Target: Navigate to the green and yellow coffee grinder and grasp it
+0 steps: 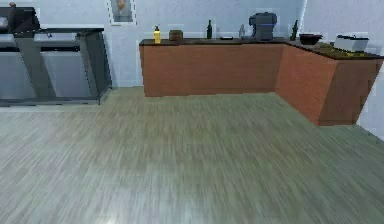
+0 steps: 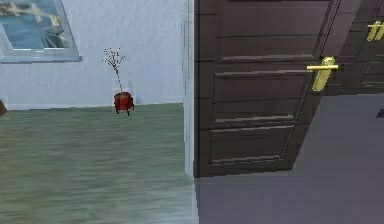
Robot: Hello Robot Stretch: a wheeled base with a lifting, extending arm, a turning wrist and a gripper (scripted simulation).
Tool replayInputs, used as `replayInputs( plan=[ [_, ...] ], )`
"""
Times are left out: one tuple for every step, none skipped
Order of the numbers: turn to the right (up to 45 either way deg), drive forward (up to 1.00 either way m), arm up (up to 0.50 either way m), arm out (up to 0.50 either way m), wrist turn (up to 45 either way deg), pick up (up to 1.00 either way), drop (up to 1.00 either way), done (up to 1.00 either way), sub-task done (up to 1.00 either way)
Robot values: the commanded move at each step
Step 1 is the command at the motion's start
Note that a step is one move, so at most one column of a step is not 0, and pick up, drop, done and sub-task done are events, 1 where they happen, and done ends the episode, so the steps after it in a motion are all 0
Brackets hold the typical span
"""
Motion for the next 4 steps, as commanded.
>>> replayInputs(
  plan=[
    [0.0,0.10,0.00,0.00,0.0,0.00,0.00,0.00,0.00],
    [-45.0,0.00,0.00,0.00,0.0,0.00,0.00,0.00,0.00],
    [0.0,0.45,0.00,0.00,0.0,0.00,0.00,0.00,0.00],
    [-15.0,0.00,0.00,0.00,0.0,0.00,0.00,0.00,0.00]
  ],
)
